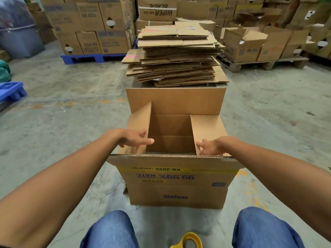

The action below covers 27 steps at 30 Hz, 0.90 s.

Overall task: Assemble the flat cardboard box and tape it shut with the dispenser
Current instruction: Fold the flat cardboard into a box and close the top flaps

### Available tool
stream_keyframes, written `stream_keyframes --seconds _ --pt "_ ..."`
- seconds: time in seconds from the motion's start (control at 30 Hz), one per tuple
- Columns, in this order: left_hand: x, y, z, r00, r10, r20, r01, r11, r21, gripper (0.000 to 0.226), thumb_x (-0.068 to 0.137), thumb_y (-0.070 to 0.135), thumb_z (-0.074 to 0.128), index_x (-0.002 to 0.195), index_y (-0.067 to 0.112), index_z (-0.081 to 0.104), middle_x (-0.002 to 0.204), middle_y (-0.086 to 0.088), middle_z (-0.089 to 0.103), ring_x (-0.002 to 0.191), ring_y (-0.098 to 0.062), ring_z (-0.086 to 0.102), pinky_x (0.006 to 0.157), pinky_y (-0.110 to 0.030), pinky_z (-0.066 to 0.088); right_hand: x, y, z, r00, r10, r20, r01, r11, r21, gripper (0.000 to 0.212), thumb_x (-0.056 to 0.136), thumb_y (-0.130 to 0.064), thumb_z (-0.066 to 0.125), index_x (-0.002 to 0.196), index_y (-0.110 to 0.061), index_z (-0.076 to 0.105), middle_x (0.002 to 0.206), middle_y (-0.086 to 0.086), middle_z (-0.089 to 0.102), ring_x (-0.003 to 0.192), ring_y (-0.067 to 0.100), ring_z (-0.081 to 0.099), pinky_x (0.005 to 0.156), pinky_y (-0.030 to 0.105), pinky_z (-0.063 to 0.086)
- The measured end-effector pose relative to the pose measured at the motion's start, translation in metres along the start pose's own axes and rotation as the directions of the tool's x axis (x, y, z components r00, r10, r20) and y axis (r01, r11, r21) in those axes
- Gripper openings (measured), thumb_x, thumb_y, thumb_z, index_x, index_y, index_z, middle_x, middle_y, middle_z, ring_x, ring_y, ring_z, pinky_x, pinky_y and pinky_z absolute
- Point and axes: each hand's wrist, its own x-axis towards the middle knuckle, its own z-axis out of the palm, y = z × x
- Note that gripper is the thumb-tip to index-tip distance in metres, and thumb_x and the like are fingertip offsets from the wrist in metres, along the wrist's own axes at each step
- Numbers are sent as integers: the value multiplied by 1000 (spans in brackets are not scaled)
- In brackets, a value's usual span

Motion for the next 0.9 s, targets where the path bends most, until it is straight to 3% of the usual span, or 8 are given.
stream_keyframes --seconds 0.17,0.3,0.37,0.43,0.57,0.67,0.73,0.9 --pt "12 15 15 996 -24 84 -1 960 281 85 94 65 34 156 22 -6 165 0 -4 151 -26 2 119 -44 6 4 2 -10 990 127 57 -113 971 -209 67 102 -41 31 157 -22 0 165 8 3 147 36 20 113 46 28" --pt "31 19 23 989 -87 118 36 925 379 78 99 53 36 156 17 -4 164 -3 -11 151 -26 -2 119 -44 6 -1 -9 -31 995 76 71 -64 986 -153 51 100 -27 45 148 -11 39 151 9 43 130 30 50 96 35 44" --pt "35 17 21 983 -113 145 48 921 386 78 99 55 35 156 17 -2 164 -2 -13 151 -26 -3 120 -44 6 4 -9 -50 993 -40 -108 41 999 8 40 93 -17 49 131 -10 59 129 8 64 106 25 68 88 35 54" --pt "41 16 21 978 -120 169 48 924 379 79 98 56 35 156 16 -1 164 -3 -12 151 -26 -2 120 -44 7 13 -10 -74 868 -112 -484 165 984 68 37 91 -20 45 122 -17 64 119 6 68 96 23 70 88 39 55" --pt "50 12 23 969 -118 217 17 907 420 90 89 72 29 157 16 9 165 -5 -4 151 -26 2 120 -48 8 29 -21 -120 350 -84 -933 247 969 5 47 94 -26 48 141 -23 43 142 10 46 129 28 42 105 48 40" --pt "52 13 24 974 -111 196 30 927 374 86 92 72 21 156 17 12 165 -2 -1 151 -26 5 120 -47 9 49 -19 -136 487 3 -873 93 994 55 61 97 -42 36 154 -26 20 162 9 19 148 31 14 116 57 14" --pt "52 13 23 980 -90 175 26 941 337 86 91 72 20 156 17 12 165 0 -1 151 -24 5 120 -47 7 60 -17 -132 645 65 -761 -11 997 76 64 98 -58 19 152 -24 28 159 9 30 147 32 21 115 63 4" --pt "51 9 22 995 -25 101 -7 954 299 94 81 84 17 152 24 32 162 2 23 148 -24 23 119 -48 16 71 -16 -94 826 4 -564 65 993 103 90 90 -74 8 140 -13 51 149 14 46 138 33 40 114 52 20"
